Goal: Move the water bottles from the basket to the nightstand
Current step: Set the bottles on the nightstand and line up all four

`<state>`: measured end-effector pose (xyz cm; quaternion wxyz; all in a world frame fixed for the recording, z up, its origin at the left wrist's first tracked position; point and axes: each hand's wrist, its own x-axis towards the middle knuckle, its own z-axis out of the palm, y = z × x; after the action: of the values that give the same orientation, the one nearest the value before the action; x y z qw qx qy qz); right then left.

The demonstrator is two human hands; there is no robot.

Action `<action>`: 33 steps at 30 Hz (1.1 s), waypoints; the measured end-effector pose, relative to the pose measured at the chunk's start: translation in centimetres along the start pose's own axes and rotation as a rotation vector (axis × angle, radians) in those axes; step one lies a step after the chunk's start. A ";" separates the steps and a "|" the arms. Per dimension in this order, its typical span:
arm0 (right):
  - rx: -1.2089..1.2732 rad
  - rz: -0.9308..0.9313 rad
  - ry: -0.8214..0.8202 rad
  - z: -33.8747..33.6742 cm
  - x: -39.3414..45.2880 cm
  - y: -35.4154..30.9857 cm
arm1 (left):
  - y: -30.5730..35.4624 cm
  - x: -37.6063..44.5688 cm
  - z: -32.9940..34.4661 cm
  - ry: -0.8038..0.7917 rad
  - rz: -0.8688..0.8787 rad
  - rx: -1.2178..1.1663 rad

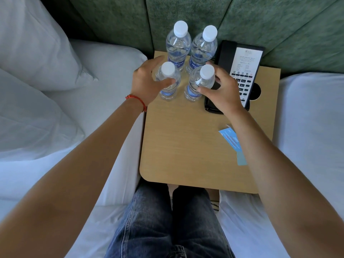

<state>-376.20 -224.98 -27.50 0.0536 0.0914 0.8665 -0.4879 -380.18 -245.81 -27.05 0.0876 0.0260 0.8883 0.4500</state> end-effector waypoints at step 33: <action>-0.064 -0.008 0.117 1.6 -0.7 1.8 | -1.8 -1.0 0.4 -0.009 -0.051 -0.229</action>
<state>-375.11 -225.49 -29.66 0.0039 0.1146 0.8837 -0.4538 -379.04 -246.65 -28.59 0.1057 -0.0048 0.8310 0.5461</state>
